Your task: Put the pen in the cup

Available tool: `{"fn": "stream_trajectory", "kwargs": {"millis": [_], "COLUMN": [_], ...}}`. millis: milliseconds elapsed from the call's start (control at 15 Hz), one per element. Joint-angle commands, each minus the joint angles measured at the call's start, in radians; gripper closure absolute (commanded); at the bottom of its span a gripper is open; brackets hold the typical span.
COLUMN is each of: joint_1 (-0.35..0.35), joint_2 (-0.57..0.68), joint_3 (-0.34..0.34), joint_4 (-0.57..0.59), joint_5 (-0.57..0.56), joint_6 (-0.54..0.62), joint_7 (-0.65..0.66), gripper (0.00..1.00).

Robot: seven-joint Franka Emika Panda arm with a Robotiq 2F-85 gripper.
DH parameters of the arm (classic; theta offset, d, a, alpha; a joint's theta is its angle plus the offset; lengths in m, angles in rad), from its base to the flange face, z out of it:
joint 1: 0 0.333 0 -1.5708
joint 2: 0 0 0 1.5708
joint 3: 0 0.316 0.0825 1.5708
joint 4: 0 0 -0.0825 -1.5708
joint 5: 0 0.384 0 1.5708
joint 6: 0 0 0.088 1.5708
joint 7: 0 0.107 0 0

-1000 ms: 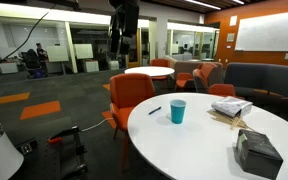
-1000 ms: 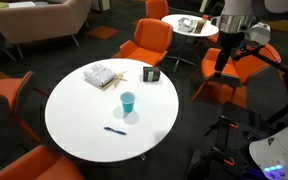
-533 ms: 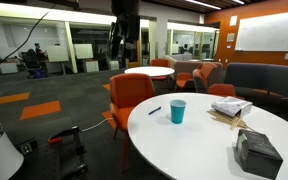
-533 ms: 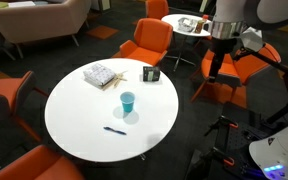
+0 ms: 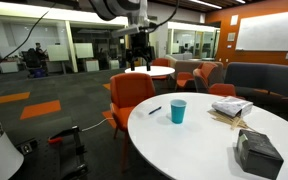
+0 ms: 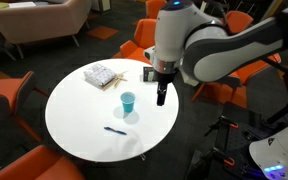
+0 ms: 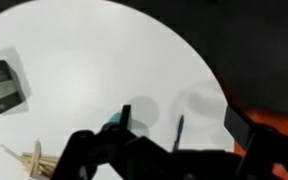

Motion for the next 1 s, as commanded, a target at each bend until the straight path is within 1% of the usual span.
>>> {"fn": "stream_trajectory", "kwargs": {"millis": [0, 267, 333, 400, 467, 533, 600, 867, 933], "joint_1": [0.000, -0.002, 0.006, 0.016, 0.025, 0.039, 0.047, 0.089, 0.098], "joint_2": [0.224, 0.447, 0.496, 0.540, 0.580, 0.618, 0.653, 0.767, 0.793], "joint_3": [0.009, 0.029, 0.028, 0.030, 0.031, 0.028, 0.027, 0.007, 0.000], "joint_4": [0.186, 0.380, 0.425, 0.466, 0.505, 0.543, 0.578, 0.701, 0.734], "joint_5": [0.011, 0.028, 0.018, 0.014, 0.015, 0.011, 0.015, 0.010, 0.006], "joint_6": [0.034, -0.003, -0.014, -0.021, -0.026, -0.030, -0.038, -0.096, -0.119], "joint_7": [-0.061, -0.126, -0.124, -0.116, -0.098, -0.070, -0.058, 0.021, 0.034], "gripper": [0.00, 0.00, 0.00, 0.00, 0.03, 0.04, 0.01, 0.00, 0.04]}}
